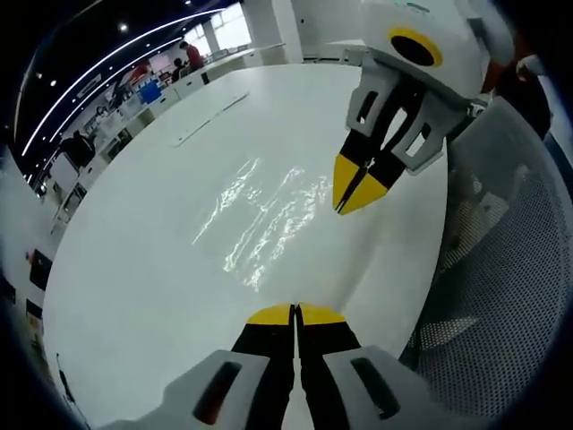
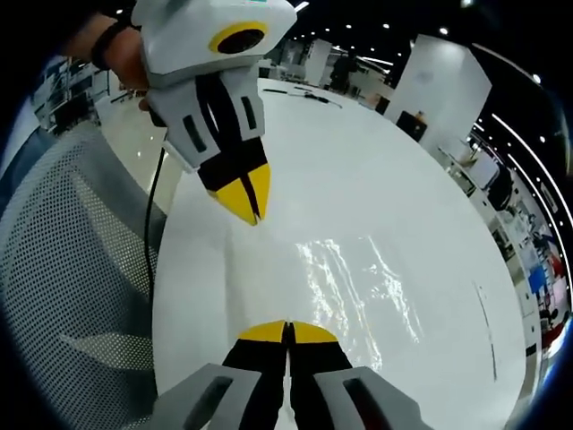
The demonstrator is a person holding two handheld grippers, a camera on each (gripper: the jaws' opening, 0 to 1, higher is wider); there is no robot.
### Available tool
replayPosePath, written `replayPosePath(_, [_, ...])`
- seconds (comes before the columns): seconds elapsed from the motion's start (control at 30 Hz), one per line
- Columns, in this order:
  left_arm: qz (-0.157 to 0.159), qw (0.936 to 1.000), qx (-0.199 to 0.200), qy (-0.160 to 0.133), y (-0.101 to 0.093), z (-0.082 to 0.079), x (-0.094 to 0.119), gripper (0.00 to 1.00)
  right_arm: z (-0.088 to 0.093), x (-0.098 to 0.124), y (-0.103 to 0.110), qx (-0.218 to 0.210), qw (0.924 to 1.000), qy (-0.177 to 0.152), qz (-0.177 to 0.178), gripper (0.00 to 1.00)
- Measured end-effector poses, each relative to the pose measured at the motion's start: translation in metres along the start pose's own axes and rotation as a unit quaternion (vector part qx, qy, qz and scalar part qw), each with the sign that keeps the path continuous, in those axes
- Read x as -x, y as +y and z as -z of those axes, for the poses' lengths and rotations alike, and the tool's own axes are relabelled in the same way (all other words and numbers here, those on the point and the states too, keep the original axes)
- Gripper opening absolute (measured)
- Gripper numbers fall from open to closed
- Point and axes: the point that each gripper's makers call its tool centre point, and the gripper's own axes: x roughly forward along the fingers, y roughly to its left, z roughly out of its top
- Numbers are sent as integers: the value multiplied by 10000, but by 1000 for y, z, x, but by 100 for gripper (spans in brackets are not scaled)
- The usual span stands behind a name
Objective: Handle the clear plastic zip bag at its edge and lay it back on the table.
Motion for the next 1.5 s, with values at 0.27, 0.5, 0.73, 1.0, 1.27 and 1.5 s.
replayPosePath(0.27, [14, 9997, 214, -155, 5, -3, -1, 0, 2, -1, -3, -66, 9999, 37, 74, 0])
replayPosePath(0.5, [72, 9911, 1256, -426, 5, -7, 3, 29, 2, -6, -11, -376, 9989, 56, 258, 0])
replayPosePath(0.73, [185, 9626, 2572, -828, 11, -8, -1, 27, 0, -9, -21, -499, 9978, 62, 436, 0])
replayPosePath(1.0, [235, 9449, 3135, -913, 3, -18, -10, 24, -5, -11, -21, -524, 9975, 8, 465, 0])
replayPosePath(1.27, [306, 9279, 3564, -1051, 2, -32, -17, 20, -10, -10, -20, -482, 9978, -13, 452, 0])
replayPosePath(1.5, [366, 9159, 3854, -1057, -2, -35, -20, 17, -11, -8, -22, -476, 9977, -42, 479, 0])
